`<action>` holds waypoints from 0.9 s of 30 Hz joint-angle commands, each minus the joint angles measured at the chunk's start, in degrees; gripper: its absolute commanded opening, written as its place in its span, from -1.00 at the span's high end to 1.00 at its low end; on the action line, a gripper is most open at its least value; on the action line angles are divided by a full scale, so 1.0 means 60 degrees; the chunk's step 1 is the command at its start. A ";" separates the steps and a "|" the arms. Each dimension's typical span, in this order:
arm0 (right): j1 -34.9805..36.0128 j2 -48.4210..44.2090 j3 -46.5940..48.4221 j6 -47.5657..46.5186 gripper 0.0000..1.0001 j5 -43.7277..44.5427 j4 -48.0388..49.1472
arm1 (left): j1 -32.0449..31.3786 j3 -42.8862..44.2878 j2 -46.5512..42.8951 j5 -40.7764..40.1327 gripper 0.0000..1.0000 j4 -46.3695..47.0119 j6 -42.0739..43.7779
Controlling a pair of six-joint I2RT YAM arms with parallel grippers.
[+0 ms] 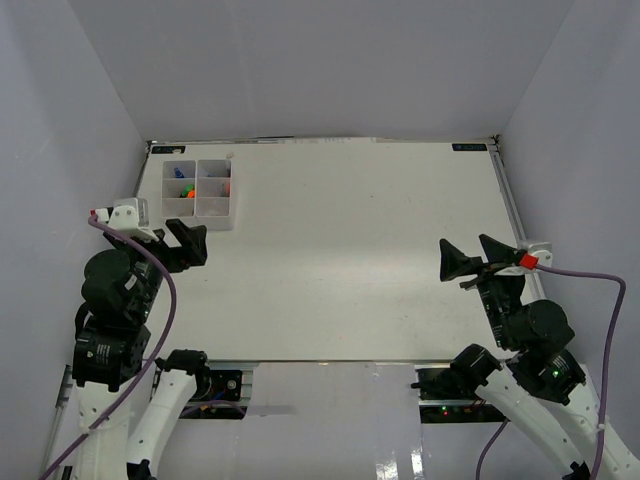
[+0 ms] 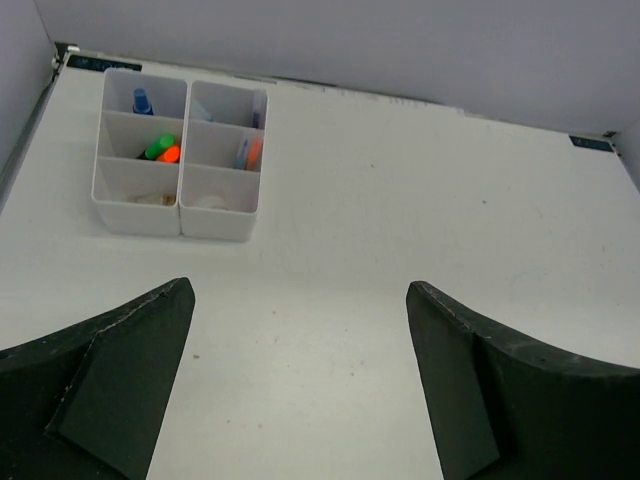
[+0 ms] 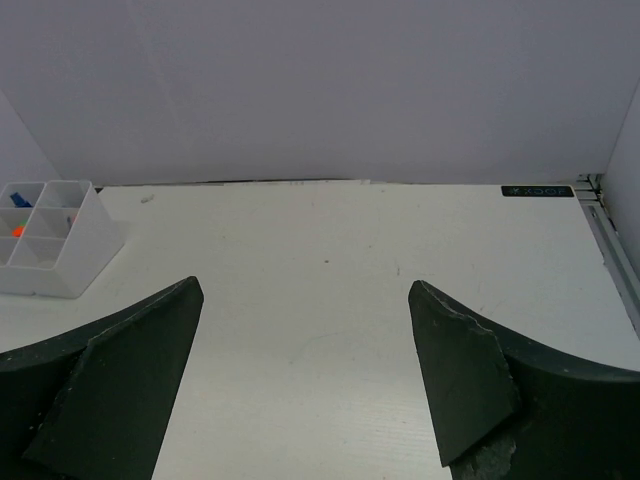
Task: Sort the stationery into containers
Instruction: Reset both arms
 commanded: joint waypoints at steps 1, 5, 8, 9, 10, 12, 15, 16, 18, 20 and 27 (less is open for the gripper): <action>0.0020 -0.0464 -0.0080 -0.0445 -0.80 0.0545 -0.0318 | 0.0006 0.0013 -0.0285 -0.0062 -0.96 -0.1306 -0.0145; 0.0020 -0.0948 -0.0301 -0.0460 -0.80 0.0677 -0.0318 | -0.0038 -0.0455 -0.0784 -0.0400 -0.96 -0.1381 -0.0277; 0.0020 -0.1080 -0.0403 -0.0430 -0.80 0.0648 -0.0347 | -0.0068 -0.0719 -0.0946 -0.0181 -0.96 -0.1322 -0.0394; 0.0020 -0.1110 -0.0418 -0.0416 -0.81 0.0648 -0.0376 | -0.0068 -0.0807 -0.0989 -0.0166 -0.96 -0.1293 -0.0438; 0.0020 -0.1139 -0.0418 -0.0401 -0.80 0.0633 -0.0391 | -0.0053 -0.0924 -0.1004 -0.0108 -0.96 -0.1220 -0.0438; 0.0020 -0.1154 -0.0433 -0.0386 -0.80 0.0633 -0.0450 | -0.0053 -0.1042 -0.1048 -0.0092 -0.96 -0.1191 -0.0467; 0.0020 -0.1183 -0.0462 -0.0401 -0.80 0.0604 -0.0450 | -0.0067 -0.1218 -0.1121 -0.0034 -0.96 -0.1088 -0.0497; 0.0020 -0.1183 -0.0447 -0.0430 -0.80 0.0604 -0.0464 | -0.0053 -0.1247 -0.1107 -0.0019 -0.96 -0.1030 -0.0511; 0.0035 -0.1154 -0.0447 -0.0489 -0.80 0.0589 -0.0479 | -0.0068 -0.1276 -0.1136 -0.0019 -0.96 -0.1015 -0.0526; 0.0020 -0.1139 -0.0433 -0.0518 -0.80 0.0560 -0.0465 | -0.0053 -0.1291 -0.1136 -0.0005 -0.96 -0.0971 -0.0541; 0.0020 -0.1095 -0.0404 -0.0591 -0.81 0.0472 -0.0465 | -0.0068 -0.1306 -0.1151 -0.0106 -0.96 -0.0941 -0.0570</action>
